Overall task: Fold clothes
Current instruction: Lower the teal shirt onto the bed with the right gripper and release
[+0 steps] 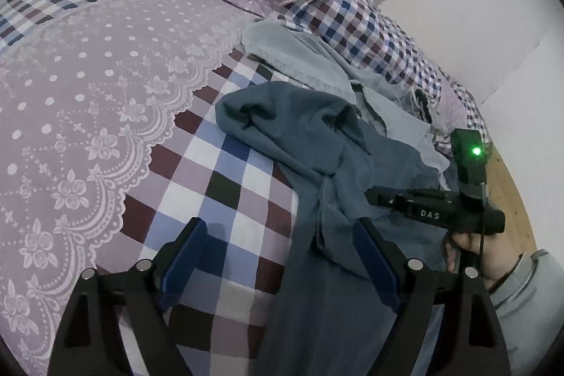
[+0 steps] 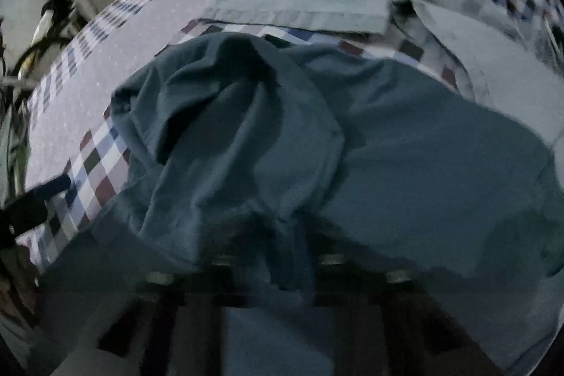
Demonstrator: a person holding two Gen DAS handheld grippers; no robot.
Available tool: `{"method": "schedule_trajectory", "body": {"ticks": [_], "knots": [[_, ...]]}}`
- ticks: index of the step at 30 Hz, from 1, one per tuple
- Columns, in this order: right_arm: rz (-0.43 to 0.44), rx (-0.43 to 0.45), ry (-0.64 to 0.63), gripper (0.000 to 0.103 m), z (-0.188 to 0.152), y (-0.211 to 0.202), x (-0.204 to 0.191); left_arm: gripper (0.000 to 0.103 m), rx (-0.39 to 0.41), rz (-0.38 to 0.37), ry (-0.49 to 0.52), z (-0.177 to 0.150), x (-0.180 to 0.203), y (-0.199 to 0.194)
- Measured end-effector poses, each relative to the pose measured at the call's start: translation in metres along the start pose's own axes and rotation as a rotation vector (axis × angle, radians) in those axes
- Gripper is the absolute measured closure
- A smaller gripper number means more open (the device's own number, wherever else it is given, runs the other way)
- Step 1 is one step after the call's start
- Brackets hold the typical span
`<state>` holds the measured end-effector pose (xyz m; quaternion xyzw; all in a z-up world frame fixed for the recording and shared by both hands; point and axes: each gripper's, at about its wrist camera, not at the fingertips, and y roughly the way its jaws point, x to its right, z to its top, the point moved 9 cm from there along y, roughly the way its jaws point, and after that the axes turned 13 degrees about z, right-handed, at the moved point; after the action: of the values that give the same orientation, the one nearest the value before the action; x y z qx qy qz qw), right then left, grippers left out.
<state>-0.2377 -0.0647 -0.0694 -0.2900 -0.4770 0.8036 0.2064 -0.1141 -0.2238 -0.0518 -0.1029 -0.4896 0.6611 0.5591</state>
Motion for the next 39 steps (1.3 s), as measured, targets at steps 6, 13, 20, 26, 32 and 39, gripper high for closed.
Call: {"method": "schedule_trajectory", "body": {"ticks": [6,13,20,26,32,39], "knots": [[-0.330,0.014,-0.253,0.101,0.024,-0.055,-0.007,0.015,0.012,0.000,-0.002,0.002,-0.002,-0.005],[-0.931,0.264,-0.658,0.101,0.038,-0.184,-0.031,0.015,0.023,0.008,-0.006,0.005,-0.003,-0.006],[-1.122,0.219,-0.922,0.100,-0.092,-0.197,-0.038,0.015,0.006,0.031,0.025,-0.001,-0.001,-0.001],[-0.703,-0.191,-0.694,0.072,-0.243,-0.121,0.013,0.015,0.010,0.074,0.083,-0.007,0.002,0.001],[-0.236,0.081,-0.337,0.049,-0.219,-0.149,-0.023,0.015,0.025,0.103,0.112,-0.009,0.001,0.005],[0.019,0.273,-0.161,0.047,-0.093,-0.134,-0.028,0.015,0.075,0.088,0.124,-0.001,0.008,0.001]]}}
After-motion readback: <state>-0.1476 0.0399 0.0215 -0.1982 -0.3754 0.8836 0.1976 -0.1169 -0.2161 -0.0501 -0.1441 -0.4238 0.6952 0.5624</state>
